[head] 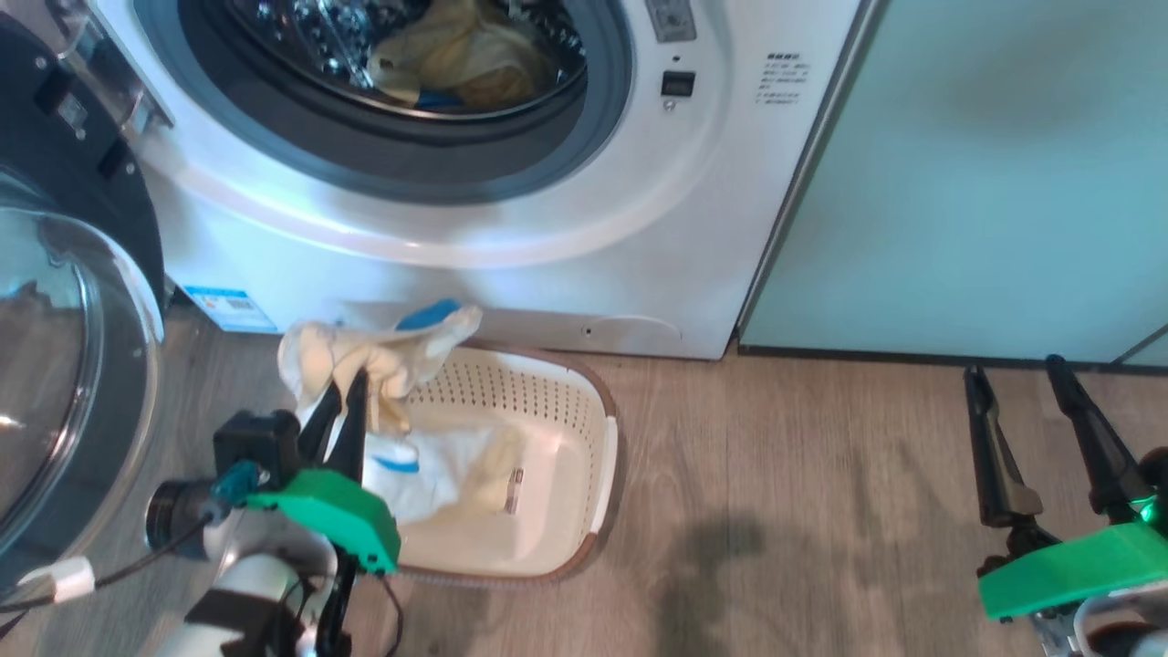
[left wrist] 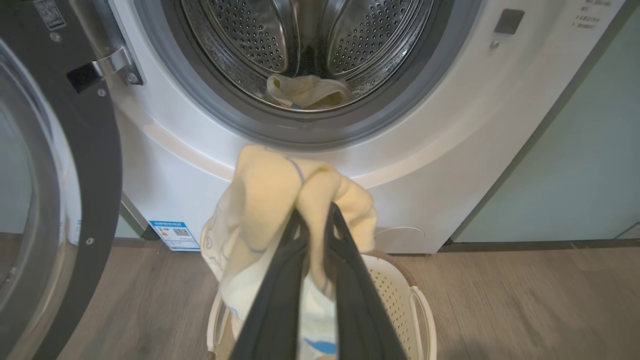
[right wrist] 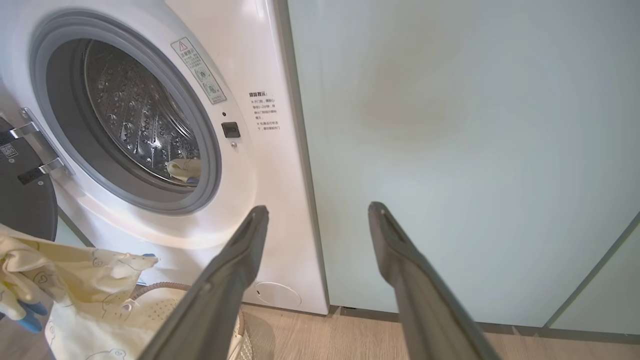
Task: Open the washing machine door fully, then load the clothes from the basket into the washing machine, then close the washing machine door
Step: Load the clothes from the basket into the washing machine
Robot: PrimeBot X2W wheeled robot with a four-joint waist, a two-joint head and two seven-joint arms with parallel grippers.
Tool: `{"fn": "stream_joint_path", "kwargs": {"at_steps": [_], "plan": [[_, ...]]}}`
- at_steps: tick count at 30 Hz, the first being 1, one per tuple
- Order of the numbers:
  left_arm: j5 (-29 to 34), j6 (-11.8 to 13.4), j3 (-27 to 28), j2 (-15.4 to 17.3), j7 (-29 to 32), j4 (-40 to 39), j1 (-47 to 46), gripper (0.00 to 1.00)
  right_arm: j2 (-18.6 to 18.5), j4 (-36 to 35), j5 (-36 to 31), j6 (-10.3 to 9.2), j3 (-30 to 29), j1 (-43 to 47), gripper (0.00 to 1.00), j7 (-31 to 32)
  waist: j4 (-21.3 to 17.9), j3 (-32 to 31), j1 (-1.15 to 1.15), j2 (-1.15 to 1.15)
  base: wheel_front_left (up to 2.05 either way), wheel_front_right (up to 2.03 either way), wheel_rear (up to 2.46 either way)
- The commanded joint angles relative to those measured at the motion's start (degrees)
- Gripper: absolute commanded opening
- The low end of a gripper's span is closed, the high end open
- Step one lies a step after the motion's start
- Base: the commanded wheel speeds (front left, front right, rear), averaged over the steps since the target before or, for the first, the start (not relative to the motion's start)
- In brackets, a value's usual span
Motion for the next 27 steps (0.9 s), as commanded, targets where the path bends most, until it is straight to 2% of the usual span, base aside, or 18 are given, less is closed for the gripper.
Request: {"fn": "stream_joint_path", "kwargs": {"at_steps": [1,13,27], "plan": [[0.2,0.8,2.7,2.0,0.4,-2.7,-0.9,0.00,-0.7,-2.2,-0.2,0.21,1.3,-0.4,1.00,0.0,-0.4,-1.0,0.01,-0.01,0.00,0.00,0.00],[0.0,3.8,3.4,3.8,2.8,-9.0,4.7,0.00,0.0,-2.0,-0.1,0.21,1.8,2.2,1.00,0.9,-0.6,-4.8,0.01,-0.01,0.00,0.00,0.00],[-0.6,4.1,2.9,3.7,3.2,-9.9,5.3,0.00,-0.3,-1.2,0.4,0.21,2.3,1.9,1.00,1.2,-0.3,-5.7,0.01,-0.01,0.00,0.00,0.00]]}}
